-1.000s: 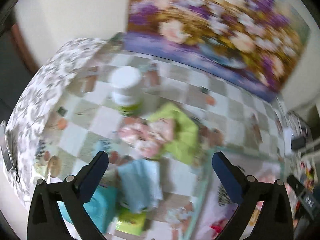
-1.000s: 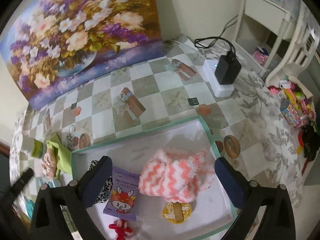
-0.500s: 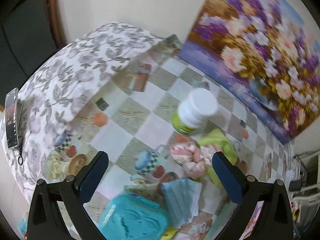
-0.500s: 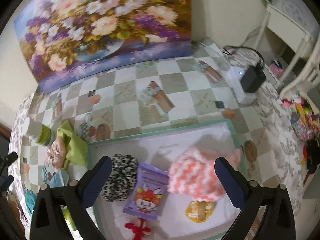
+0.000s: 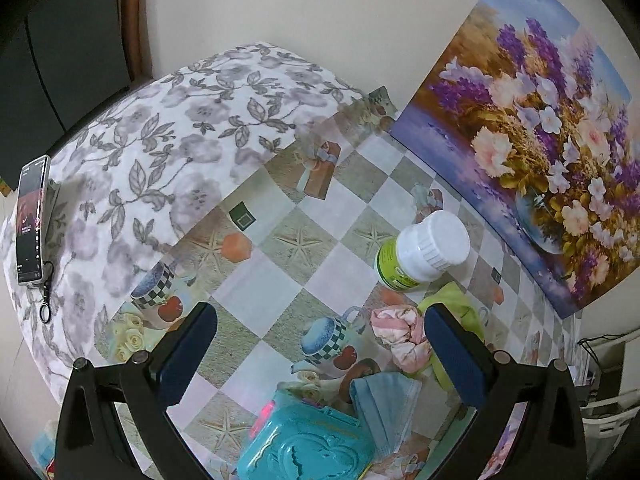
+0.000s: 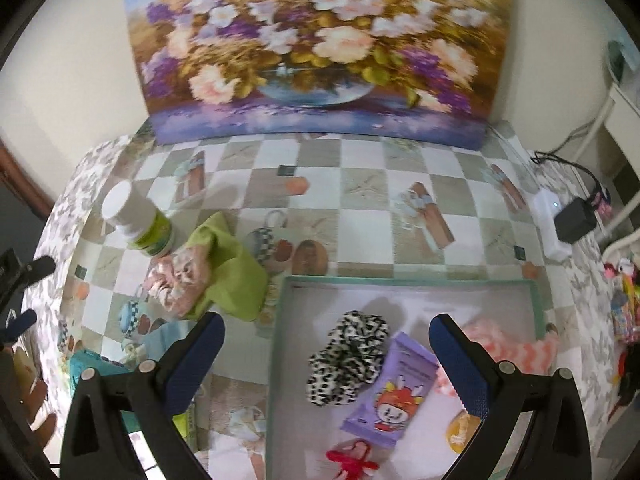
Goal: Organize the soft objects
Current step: 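Move the left tool to the pink floral scrunchie while the right tool approaches the green cloth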
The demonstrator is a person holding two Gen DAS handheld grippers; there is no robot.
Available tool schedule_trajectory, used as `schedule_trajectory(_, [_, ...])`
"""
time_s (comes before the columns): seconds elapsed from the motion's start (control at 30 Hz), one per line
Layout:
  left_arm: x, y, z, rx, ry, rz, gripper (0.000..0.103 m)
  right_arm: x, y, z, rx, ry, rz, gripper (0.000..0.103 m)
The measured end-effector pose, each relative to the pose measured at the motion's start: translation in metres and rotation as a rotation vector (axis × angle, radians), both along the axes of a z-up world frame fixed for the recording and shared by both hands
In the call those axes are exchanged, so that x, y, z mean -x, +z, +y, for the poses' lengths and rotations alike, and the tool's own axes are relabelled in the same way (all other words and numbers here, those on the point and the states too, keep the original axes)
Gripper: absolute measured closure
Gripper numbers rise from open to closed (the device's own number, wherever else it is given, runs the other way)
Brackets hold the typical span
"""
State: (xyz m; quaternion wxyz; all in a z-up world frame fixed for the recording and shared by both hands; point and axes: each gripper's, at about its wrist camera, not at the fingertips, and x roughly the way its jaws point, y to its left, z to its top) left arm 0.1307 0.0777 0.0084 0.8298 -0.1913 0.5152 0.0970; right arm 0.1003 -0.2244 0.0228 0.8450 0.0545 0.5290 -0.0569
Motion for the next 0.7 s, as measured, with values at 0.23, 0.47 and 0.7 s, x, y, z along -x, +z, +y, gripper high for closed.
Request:
schedule_trajectory(0.23, [-0.003, -0.003, -0.001, -0.009, -0.004, -0.007, 0.0, -0.007, -0.004, 0.025, 0.006, 0.05, -0.018, 0.0])
schedule_trajectory(0.47, [-0.012, -0.012, -0.022, -0.014, -0.072, 0.009, 0.0, -0.016, -0.016, 0.047, -0.02, 0.098, -0.006, 0.0])
schedule_trajectory(0.7, [-0.022, -0.023, -0.043, 0.003, -0.117, 0.027, 0.0, -0.024, -0.028, 0.057, -0.055, 0.134, -0.005, 0.0])
